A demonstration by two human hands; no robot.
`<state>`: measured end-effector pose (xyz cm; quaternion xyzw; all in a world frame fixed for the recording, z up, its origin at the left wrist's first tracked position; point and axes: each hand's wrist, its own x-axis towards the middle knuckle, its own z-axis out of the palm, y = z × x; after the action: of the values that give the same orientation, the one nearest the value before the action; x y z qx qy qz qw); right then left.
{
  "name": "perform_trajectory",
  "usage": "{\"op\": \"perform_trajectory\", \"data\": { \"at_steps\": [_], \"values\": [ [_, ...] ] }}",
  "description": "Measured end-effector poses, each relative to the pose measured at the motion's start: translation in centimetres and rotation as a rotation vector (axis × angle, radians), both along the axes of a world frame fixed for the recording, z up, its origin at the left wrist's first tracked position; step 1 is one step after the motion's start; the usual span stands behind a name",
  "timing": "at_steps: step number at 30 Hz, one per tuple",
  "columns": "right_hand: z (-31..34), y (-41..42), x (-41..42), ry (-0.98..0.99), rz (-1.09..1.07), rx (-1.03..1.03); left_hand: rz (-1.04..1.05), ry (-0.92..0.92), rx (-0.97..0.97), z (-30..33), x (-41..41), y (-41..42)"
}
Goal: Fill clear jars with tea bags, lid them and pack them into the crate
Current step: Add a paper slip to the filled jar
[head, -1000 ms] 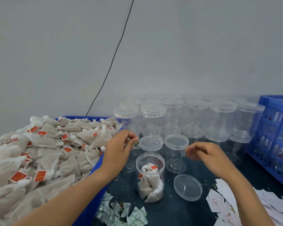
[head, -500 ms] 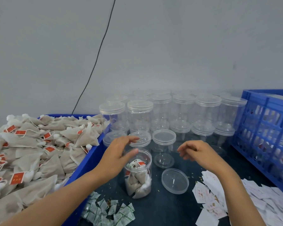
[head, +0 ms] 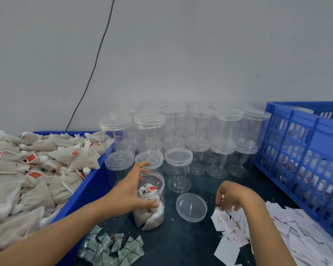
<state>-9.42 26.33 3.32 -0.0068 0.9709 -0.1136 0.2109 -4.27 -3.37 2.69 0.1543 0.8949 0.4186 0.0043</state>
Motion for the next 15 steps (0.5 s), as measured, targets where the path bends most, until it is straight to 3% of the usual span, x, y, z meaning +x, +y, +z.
{"op": "perform_trajectory", "data": {
  "at_steps": [8, 15],
  "values": [
    [-1.2, -1.3, 0.1, -0.103, 0.072, 0.225, 0.007, 0.011, -0.019, 0.0, -0.1, 0.0],
    [-1.5, -0.4, -0.4, -0.097, 0.042, 0.082, 0.014, 0.008, -0.037, 0.0, -0.1, 0.2]
  ]
}}
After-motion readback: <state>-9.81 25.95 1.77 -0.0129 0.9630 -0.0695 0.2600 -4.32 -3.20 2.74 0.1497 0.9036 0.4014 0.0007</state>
